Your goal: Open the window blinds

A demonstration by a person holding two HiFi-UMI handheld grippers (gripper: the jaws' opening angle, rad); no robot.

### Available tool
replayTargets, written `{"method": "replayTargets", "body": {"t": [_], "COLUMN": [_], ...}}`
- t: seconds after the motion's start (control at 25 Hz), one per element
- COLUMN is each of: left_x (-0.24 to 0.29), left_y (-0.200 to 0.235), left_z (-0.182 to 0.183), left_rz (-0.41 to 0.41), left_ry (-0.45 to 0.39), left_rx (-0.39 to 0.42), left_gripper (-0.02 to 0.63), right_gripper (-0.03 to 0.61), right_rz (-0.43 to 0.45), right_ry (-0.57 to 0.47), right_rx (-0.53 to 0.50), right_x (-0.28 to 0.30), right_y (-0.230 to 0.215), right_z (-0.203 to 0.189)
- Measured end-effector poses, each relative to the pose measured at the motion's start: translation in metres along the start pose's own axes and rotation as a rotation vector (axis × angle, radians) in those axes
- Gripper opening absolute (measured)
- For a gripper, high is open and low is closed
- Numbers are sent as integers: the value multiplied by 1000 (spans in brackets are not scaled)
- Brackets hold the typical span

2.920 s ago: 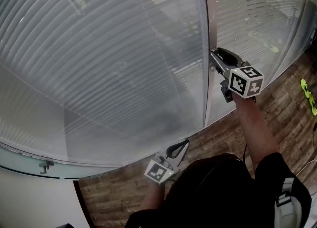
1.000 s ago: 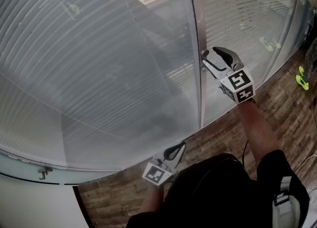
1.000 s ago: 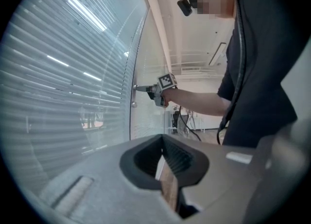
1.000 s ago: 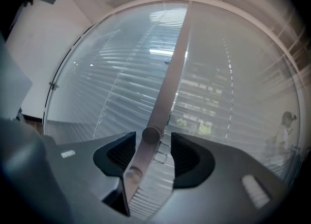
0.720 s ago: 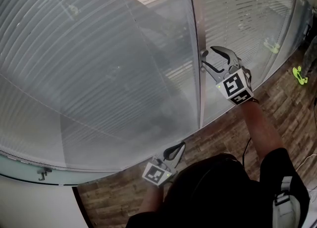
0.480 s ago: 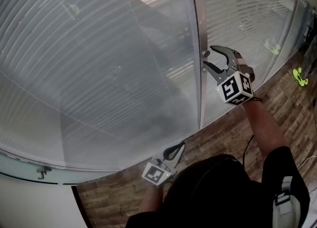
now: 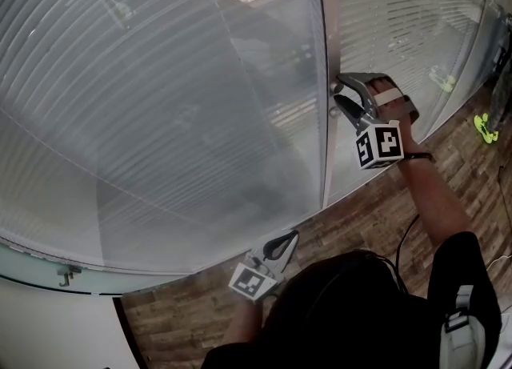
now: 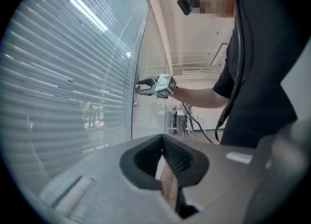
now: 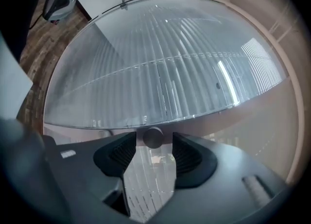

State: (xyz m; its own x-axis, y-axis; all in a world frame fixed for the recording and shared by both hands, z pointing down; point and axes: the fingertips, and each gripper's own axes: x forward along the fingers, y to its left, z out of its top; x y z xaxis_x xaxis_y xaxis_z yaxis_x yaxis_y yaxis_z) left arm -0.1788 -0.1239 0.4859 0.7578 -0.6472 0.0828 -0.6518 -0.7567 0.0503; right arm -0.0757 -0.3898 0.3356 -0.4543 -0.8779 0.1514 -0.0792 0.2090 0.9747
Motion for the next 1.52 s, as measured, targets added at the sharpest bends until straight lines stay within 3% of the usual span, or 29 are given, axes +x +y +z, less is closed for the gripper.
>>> {"method": "replayTargets", "body": {"t": [0.2, 0.44, 1.28, 1.52], "left_x": [-1, -2, -5, -5], "left_y": [3, 5, 6, 5], "left_z": [-1, -2, -5, -3], "left_rz": [-1, 6, 15, 13], "left_ry": [2, 1, 6, 2], "left_rx": [-1, -12, -16, -15], "left_gripper": [5, 5, 5, 4], "right_gripper": [213, 130, 127, 126], "right_rz": [-15, -18, -15, -13], "right_ry": [-8, -1, 5, 4], "right_rx": [-6, -28, 38, 100], "right_x": [2, 2, 2, 3], "right_y": [-2, -1, -3, -4], "right_z": [4, 3, 3, 2]}}
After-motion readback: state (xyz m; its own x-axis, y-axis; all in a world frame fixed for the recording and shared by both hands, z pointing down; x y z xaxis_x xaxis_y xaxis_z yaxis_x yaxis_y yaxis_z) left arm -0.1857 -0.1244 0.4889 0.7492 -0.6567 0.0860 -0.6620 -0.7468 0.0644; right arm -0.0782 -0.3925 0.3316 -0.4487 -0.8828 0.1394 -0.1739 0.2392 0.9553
